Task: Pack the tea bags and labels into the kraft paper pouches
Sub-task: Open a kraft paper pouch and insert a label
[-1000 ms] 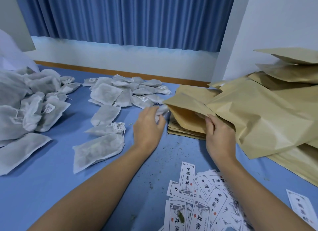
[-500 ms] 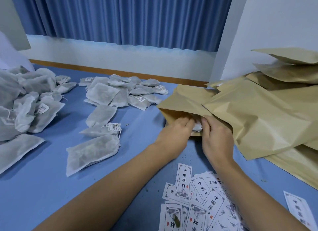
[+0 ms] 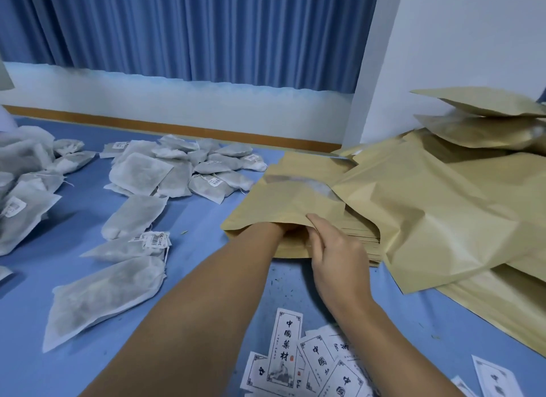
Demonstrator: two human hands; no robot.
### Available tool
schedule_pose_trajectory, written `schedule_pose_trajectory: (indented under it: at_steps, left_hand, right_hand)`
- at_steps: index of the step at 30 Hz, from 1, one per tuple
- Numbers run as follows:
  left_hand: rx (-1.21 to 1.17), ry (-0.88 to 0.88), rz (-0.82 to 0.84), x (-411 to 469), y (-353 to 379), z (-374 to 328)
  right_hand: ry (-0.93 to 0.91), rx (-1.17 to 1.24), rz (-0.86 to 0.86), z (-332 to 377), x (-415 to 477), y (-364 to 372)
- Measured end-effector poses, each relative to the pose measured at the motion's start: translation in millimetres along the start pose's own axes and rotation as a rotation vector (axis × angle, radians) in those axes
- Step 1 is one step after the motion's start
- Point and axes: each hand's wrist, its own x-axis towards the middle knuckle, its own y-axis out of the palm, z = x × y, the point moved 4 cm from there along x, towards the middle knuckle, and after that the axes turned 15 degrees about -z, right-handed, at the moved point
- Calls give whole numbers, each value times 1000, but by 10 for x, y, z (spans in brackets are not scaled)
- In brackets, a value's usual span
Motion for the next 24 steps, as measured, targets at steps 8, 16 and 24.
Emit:
schedule_pose_trajectory:
  at_steps: [8, 16, 24]
  left_hand:
    - [-82, 334, -239, -533, -232, -133]
    - [-1, 329, -980, -1448, -870, 553]
    - [322, -603, -290, -1409, -692, 1598]
  right_hand:
    - [7, -28, -68, 3, 32, -54]
    - [3, -76, -8, -2, -10, 34]
    - [-3, -91, -1, -45, -39, 69]
